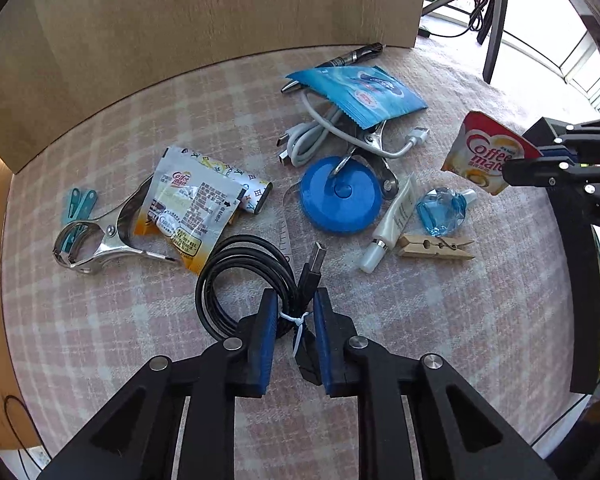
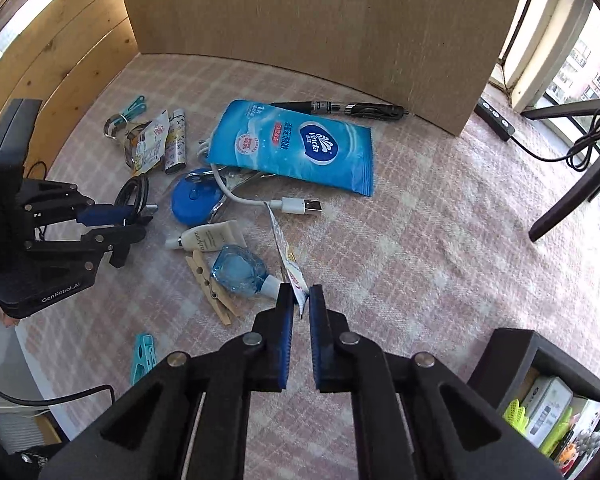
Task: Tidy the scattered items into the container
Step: 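Carry the cable and snack packet to the tray and release them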
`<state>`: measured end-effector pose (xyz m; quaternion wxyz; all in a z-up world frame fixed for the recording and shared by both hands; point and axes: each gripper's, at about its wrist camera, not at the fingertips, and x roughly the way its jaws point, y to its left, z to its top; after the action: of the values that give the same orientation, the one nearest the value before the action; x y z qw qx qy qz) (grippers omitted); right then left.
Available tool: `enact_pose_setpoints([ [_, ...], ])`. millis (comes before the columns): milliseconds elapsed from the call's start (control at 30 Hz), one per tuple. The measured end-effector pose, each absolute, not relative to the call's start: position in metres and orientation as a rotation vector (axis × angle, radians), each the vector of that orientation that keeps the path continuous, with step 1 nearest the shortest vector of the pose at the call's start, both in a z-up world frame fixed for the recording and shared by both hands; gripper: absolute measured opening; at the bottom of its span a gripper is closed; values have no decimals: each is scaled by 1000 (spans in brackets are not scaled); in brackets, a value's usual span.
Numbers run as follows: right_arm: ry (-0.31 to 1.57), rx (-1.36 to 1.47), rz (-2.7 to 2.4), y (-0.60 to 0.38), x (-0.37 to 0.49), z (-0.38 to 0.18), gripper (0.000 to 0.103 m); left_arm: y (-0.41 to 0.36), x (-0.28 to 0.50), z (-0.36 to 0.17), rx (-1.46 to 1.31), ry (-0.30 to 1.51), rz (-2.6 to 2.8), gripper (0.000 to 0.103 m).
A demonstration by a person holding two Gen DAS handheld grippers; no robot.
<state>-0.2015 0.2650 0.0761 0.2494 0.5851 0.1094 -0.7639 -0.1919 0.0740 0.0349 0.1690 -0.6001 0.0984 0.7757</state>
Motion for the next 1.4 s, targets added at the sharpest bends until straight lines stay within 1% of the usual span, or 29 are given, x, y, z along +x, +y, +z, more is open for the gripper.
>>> enact_pose_setpoints([
  [200, 212, 1563, -2142, 295, -180, 94, 8, 63, -175, 58, -1680, 203, 2235, 15],
  [333, 134, 1522, -2190, 301, -171, 111, 8, 71, -165, 83, -1620, 205, 2263, 15],
  [367, 108, 1514, -2204, 308, -168, 117, 8, 61, -165, 91, -1604, 196, 2258, 15],
  [533, -13, 1469, -2284, 347, -156, 143, 8, 119, -157, 122, -1502, 194, 2237, 15],
  [733, -156, 1446, -2464, 428, -124, 168, 8, 193, -140, 153, -1351, 207, 2155, 15],
  [867, -208, 1474, -2562, 478, -98, 174, 8, 250, -125, 165, -1278, 199, 2056, 15],
  [1100, -310, 1532, -2681, 546, -62, 172, 8, 343, -77, 178, -1188, 267, 1876, 15],
  [1167, -336, 1531, -2707, 559, -55, 173, 9, 365, -63, 179, -1178, 285, 1825, 16],
  [1200, -342, 1514, -2723, 564, -51, 175, 10, 374, -56, 179, -1175, 298, 1805, 21],
  [1233, -342, 1506, -2737, 567, -49, 176, 19, 382, -50, 180, -1172, 312, 1802, 40],
  [1267, -336, 1523, -2743, 570, -48, 175, 27, 387, -46, 180, -1166, 320, 1809, 51],
  [1300, -343, 1540, -2743, 572, -46, 175, 46, 390, -42, 181, -1149, 321, 1812, 58],
  [1333, -359, 1536, -2747, 574, -44, 175, 54, 392, -39, 182, -1141, 326, 1811, 57],
  [1400, -391, 1502, -2766, 577, -39, 176, 54, 394, -36, 183, -1135, 333, 1814, 57],
])
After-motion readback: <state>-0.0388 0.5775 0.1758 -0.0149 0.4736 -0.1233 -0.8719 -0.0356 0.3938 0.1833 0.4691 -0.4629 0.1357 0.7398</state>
